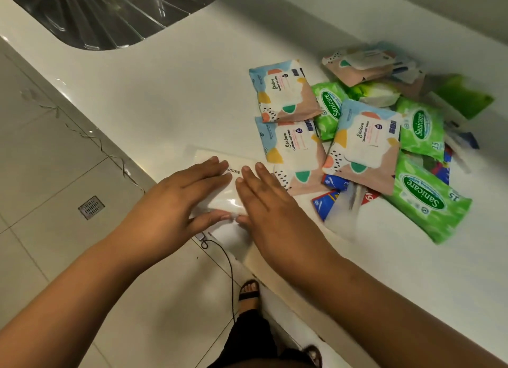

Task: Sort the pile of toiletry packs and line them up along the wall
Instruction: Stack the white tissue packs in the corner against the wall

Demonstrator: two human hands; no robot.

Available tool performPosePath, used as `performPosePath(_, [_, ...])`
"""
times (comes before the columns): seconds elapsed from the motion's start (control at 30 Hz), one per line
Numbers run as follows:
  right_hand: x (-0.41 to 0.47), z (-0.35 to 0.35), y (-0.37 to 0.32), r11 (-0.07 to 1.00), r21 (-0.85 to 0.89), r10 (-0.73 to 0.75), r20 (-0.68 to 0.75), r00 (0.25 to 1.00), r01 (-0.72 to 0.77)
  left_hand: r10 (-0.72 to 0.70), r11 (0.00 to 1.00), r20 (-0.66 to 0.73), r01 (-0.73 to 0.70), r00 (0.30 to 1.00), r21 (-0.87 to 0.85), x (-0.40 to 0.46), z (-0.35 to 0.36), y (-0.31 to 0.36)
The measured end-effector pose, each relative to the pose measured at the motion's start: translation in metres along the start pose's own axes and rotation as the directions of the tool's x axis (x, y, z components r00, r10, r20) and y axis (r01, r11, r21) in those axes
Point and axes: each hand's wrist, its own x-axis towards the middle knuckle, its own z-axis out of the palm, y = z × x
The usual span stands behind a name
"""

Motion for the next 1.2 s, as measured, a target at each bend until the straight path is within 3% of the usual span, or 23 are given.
performPosePath(0.3, [-0.073, -0.003, -0.004, 0.995, -0.102, -0.029, -0.092, 0.995, 0.020, 0.009, 1.000, 0.021, -0.009, 1.000, 0.016, -0.036, 0.016, 0.057])
performPosePath(0.53, [-0.157, -0.008, 0.000, 0.998, -0.057, -0.011, -0.112, 0.994, 0.004, 0.046, 0.998, 0.031, -0.047, 0.998, 0.029, -0.068, 0.042, 0.125])
performPosePath(0.8, [-0.261, -0.029, 0.021, 0.992, -0.006, 0.124, -0.119, 0.985, -0.125, 0.149, 0.988, 0.043, -0.147, 0.988, -0.038, -0.078, 0.088, 0.211])
performPosePath(0.97, [-0.309, -0.045, 0.036, 0.966, 0.122, 0.245, -0.169, 0.955, -0.226, 0.151, 0.962, 0.056, -0.133, 0.987, -0.240, -0.066, 0.109, 0.250])
performPosePath(1.2, [-0.348, -0.053, 0.053, 0.900, 0.246, 0.426, -0.324, 0.845, -0.360, 0.132, 0.915, -0.081, -0.153, 0.988, -0.374, -0.043, 0.145, 0.302])
